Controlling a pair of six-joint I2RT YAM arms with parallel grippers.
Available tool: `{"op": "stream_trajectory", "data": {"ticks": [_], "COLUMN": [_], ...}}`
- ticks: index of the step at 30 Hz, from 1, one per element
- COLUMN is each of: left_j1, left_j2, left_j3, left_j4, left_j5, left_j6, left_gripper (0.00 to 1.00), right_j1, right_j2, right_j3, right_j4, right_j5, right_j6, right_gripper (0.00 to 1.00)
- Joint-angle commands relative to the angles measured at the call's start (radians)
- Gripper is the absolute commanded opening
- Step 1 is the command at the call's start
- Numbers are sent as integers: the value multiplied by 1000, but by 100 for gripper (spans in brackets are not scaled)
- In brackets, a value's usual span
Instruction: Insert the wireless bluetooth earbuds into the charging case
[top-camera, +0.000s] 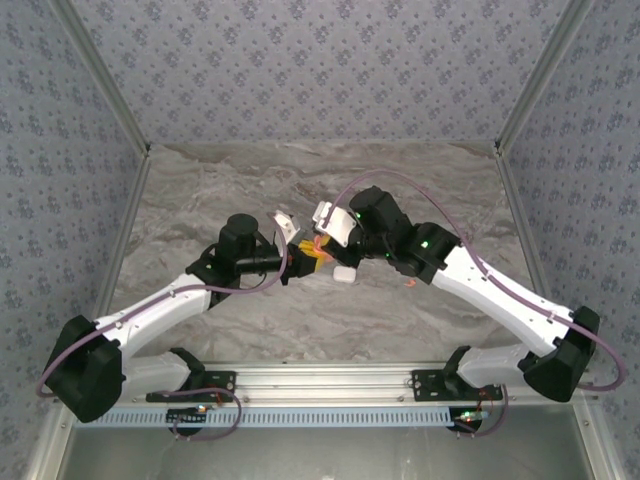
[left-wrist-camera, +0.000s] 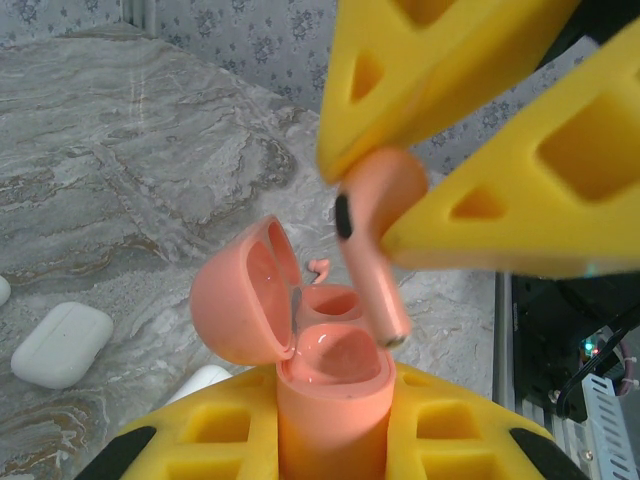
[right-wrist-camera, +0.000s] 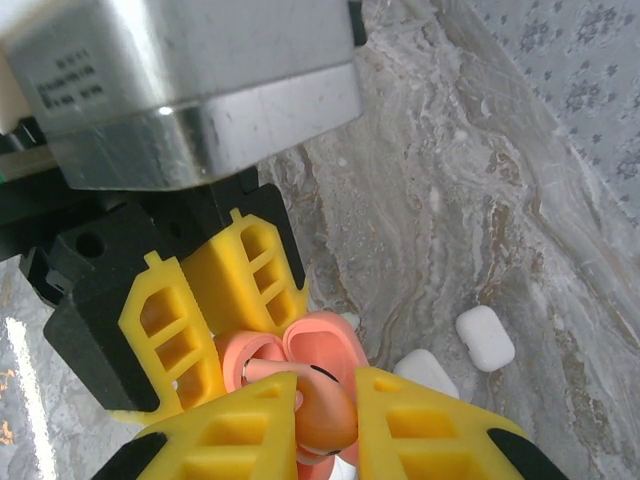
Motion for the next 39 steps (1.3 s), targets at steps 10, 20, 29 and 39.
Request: {"op": "stream_trajectory", "data": {"ticks": [10, 20, 29, 39], "left_j1": [-5, -5, -5, -5], "left_j2": [-9, -16, -28, -27], "left_j3": [44, 45, 32, 17], "left_j4": [23, 28, 62, 112], "left_j5": [20, 19, 17, 7], "left_j6": [17, 13, -3, -22], "left_gripper": [1, 1, 1, 0], "right_j1": [10, 22, -41, -232], "right_j2": [26, 48, 55, -102], "right_j3": [-12, 3, 65, 27], "right_j4": [-31, -57, -105, 16], "right_j5": [30, -24, -243, -403], "right_j6": [-21, -14, 40, 250], "right_gripper": [20, 20, 31, 64]}}
